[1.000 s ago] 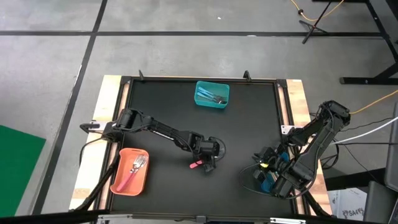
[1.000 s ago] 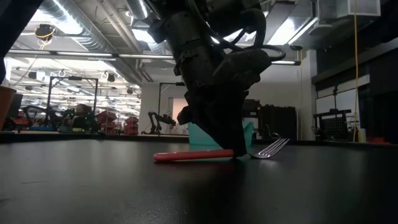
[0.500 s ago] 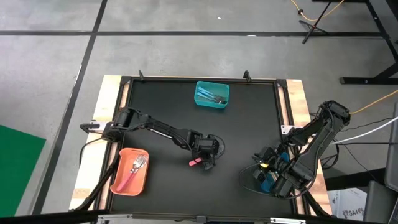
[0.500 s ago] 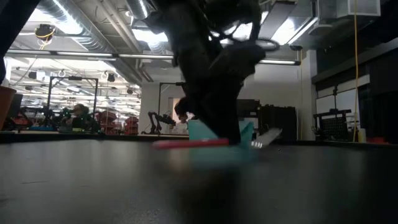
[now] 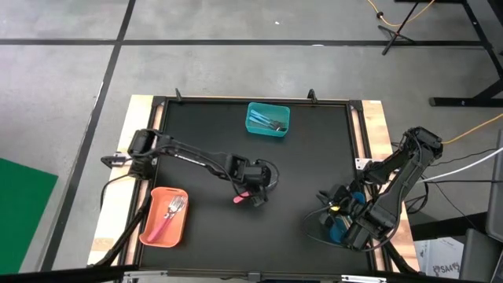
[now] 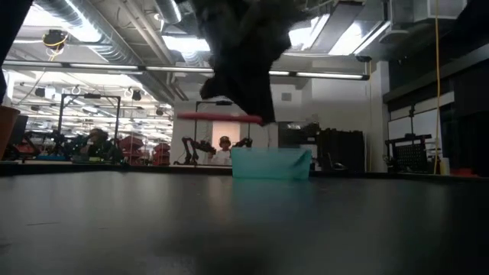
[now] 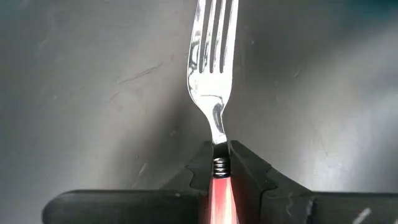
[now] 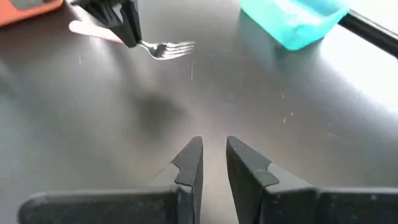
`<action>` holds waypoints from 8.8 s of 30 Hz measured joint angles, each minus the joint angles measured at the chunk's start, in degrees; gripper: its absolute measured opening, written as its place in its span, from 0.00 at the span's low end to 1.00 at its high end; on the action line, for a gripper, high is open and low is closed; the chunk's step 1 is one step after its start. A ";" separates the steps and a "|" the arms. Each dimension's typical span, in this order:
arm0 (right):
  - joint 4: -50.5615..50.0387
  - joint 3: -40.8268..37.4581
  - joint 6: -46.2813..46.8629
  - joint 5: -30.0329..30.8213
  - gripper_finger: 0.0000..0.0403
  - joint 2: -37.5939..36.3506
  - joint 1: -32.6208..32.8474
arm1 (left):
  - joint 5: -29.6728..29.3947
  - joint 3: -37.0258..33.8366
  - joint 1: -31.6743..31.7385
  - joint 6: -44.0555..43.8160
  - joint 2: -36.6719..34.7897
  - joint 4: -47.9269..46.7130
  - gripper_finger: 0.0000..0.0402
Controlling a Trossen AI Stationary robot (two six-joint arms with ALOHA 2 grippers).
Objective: Sort silverware by color (type)
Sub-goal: Put the pink fork into the orange bin, then return to Home Position
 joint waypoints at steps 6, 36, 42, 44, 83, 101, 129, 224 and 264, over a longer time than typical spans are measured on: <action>-0.39 0.00 -1.44 2.11 0.15 0.00 0.00 | -0.09 0.04 -0.04 -2.73 -4.84 -3.88 0.05; 0.59 0.00 -14.99 -0.94 0.15 0.00 -9.12 | 0.21 -0.94 -0.39 31.71 2.64 -5.46 0.20; 0.81 0.00 -14.99 -1.30 0.15 0.00 -9.11 | 0.08 -0.94 -0.33 45.49 5.90 -5.58 0.30; 1.00 0.00 -14.99 -1.30 0.15 0.00 -9.03 | -0.02 -0.94 -0.30 48.08 6.90 -5.49 0.31; 1.02 0.00 -15.13 -1.32 0.15 0.00 -9.03 | 2.85 -0.78 0.27 49.13 9.77 -5.39 0.09; 1.01 0.00 -22.53 0.34 0.15 0.00 -9.01 | 6.38 15.38 -1.90 31.55 10.10 -24.34 0.09; 1.05 0.00 -28.26 3.42 0.15 0.00 -9.01 | 2.90 23.14 -9.30 13.44 0.42 -53.20 0.09; 21.07 -1.13 -79.20 -19.77 0.15 -39.78 -31.90 | -14.51 -5.89 -1.09 22.59 -49.87 -16.87 0.00; 57.02 -49.85 -85.90 -23.51 0.15 -82.71 -31.89 | -2.78 -74.97 5.31 34.53 -106.86 33.55 0.00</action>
